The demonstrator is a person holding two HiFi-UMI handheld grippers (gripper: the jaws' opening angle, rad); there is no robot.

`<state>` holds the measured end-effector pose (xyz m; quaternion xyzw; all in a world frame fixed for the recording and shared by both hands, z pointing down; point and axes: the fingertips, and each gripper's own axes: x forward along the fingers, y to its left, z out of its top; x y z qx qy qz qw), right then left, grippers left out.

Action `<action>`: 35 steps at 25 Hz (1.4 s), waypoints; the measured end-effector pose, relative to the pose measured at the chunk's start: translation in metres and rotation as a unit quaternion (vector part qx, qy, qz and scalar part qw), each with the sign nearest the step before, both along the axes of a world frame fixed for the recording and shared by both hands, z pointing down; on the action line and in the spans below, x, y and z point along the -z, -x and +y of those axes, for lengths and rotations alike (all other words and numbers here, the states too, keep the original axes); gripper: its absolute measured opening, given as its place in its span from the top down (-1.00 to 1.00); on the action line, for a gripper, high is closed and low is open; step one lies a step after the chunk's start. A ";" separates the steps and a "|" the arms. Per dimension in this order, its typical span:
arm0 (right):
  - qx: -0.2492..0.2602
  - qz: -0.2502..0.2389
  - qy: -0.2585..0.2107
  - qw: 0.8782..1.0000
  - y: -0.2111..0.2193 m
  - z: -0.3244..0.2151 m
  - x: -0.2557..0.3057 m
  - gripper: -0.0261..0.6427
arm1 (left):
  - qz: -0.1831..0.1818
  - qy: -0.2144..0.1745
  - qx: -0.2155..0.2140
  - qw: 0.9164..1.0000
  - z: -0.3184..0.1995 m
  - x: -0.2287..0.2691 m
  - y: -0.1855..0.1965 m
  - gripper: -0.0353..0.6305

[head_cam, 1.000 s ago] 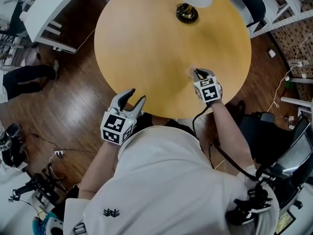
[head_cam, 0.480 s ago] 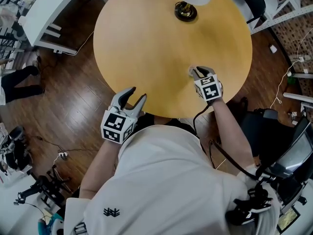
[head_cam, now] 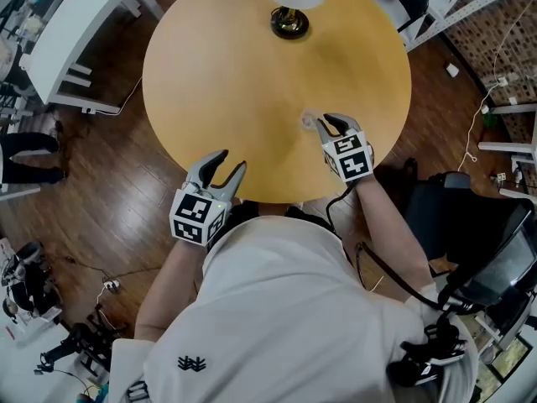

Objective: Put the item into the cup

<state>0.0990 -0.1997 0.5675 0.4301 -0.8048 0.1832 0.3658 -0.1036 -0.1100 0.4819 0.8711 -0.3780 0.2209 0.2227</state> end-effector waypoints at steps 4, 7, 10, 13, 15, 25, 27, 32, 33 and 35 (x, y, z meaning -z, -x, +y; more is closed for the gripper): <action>0.000 -0.021 -0.023 1.000 -0.017 0.014 0.035 0.72 | 0.001 -0.009 -0.002 1.000 0.001 0.007 -0.028 0.41; 0.002 -0.038 -0.039 0.999 -0.036 0.030 0.058 0.71 | -0.003 -0.008 0.004 1.000 0.007 0.010 -0.052 0.41; 0.007 -0.056 -0.053 0.997 -0.055 0.051 0.076 0.72 | -0.009 -0.008 0.015 1.000 0.019 0.013 -0.071 0.41; 0.006 -0.070 -0.067 0.995 -0.064 0.071 0.089 0.71 | -0.012 -0.012 0.022 1.000 0.031 0.015 -0.077 0.41; 0.001 -0.077 -0.077 0.994 -0.067 0.086 0.099 0.70 | -0.013 -0.015 0.015 1.000 0.040 0.015 -0.078 0.41; -0.073 -0.093 -0.134 0.984 -0.072 0.177 0.159 0.63 | 0.004 -0.057 -0.044 0.997 0.088 0.037 -0.066 0.41; -0.083 -0.088 -0.143 0.982 -0.064 0.197 0.167 0.62 | 0.010 -0.060 -0.049 0.997 0.101 0.042 -0.055 0.41; -0.094 -0.081 -0.147 0.981 -0.042 0.241 0.176 0.46 | 0.011 -0.056 -0.059 0.997 0.142 0.040 -0.024 0.41; -0.096 -0.079 -0.148 0.981 -0.039 0.249 0.177 0.44 | 0.010 -0.055 -0.061 0.997 0.148 0.040 -0.019 0.41; -0.098 -0.076 -0.149 0.981 -0.030 0.262 0.178 0.41 | 0.010 -0.055 -0.065 0.996 0.157 0.037 -0.010 0.41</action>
